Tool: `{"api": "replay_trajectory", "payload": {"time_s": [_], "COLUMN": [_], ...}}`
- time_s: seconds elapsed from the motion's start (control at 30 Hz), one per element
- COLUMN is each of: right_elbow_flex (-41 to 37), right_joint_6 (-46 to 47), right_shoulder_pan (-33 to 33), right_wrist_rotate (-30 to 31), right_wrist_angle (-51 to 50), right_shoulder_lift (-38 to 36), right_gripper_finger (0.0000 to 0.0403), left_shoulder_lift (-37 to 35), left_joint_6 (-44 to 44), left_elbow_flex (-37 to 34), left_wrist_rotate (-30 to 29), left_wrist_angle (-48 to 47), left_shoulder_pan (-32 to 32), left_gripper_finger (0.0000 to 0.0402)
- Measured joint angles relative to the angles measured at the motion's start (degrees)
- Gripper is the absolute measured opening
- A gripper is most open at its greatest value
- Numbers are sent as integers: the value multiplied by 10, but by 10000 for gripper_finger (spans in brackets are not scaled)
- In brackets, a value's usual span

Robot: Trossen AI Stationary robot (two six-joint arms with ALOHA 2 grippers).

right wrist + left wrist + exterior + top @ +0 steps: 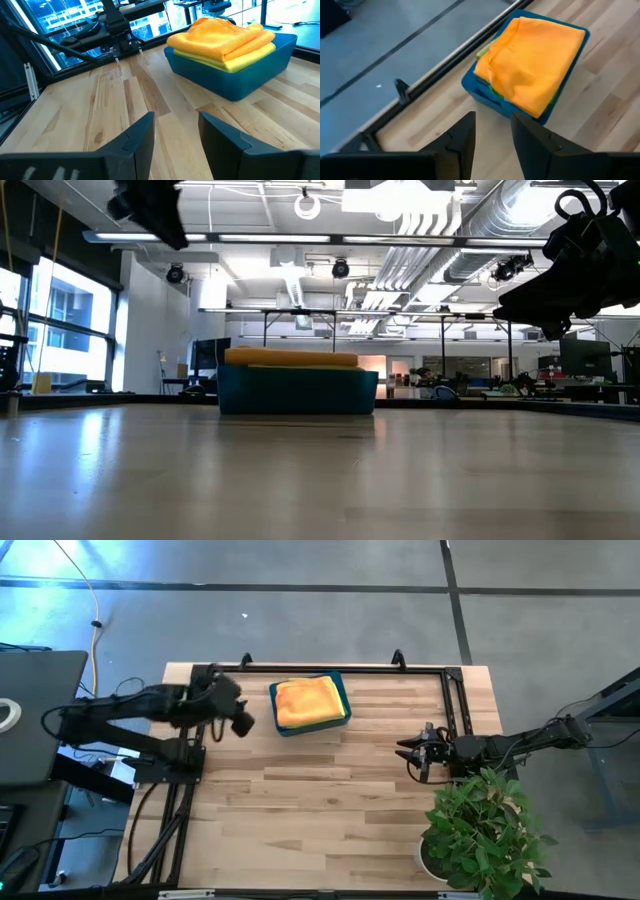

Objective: Fold microfiber towels
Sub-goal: Return to Home Position

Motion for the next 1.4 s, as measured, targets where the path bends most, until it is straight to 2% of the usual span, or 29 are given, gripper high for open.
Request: {"api": "replay_trajectory", "payload": {"time_s": [0.17, 0.3, 0.43, 0.53, 0.63, 0.73, 0.87, 0.97, 1.03, 1.2, 1.4], "right_elbow_flex": [0, 0, 0, 0, 0, 0, 0, 0, 0, 0, 0], "right_joint_6": [0, 0, 0, 0, 0, 0, 0, 0, 0, 0, 0], "right_shoulder_pan": [0, 0, 0, 0, 0, 0, 0, 0, 0, 0, 0], "right_wrist_rotate": [0, 0, 0, 0, 0, 0, 0, 0, 0, 0, 0], "right_wrist_angle": [0, 0, 0, 0, 0, 0, 0, 0, 0, 0, 0], "right_shoulder_lift": [0, 0, 0, 0, 0, 0, 0, 0, 0, 0, 0], "right_gripper_finger": [146, 146, 146, 146, 146, 146, 146, 146, 146, 146, 146], "left_shoulder_lift": [-112, -166, -174, -171, -175, -188, -213, -239, -260, -313, -332], "left_joint_6": [-33, 24, 126, 174, 187, 192, 191, 198, 211, 217, 191], "left_elbow_flex": [-153, -280, -392, -455, -504, -534, -551, -551, -551, -551, -551], "left_wrist_rotate": [1, 78, 174, 196, 207, 213, 217, 250, 267, 265, 265], "left_wrist_angle": [130, 348, 613, 773, 865, 909, 916, 913, 907, 883, 825], "left_shoulder_pan": [-39, -56, -62, -60, -56, -48, -37, -32, -32, -32, -35], "left_gripper_finger": [113, 113, 113, 113, 113, 113, 113, 113, 113, 113, 113]}}
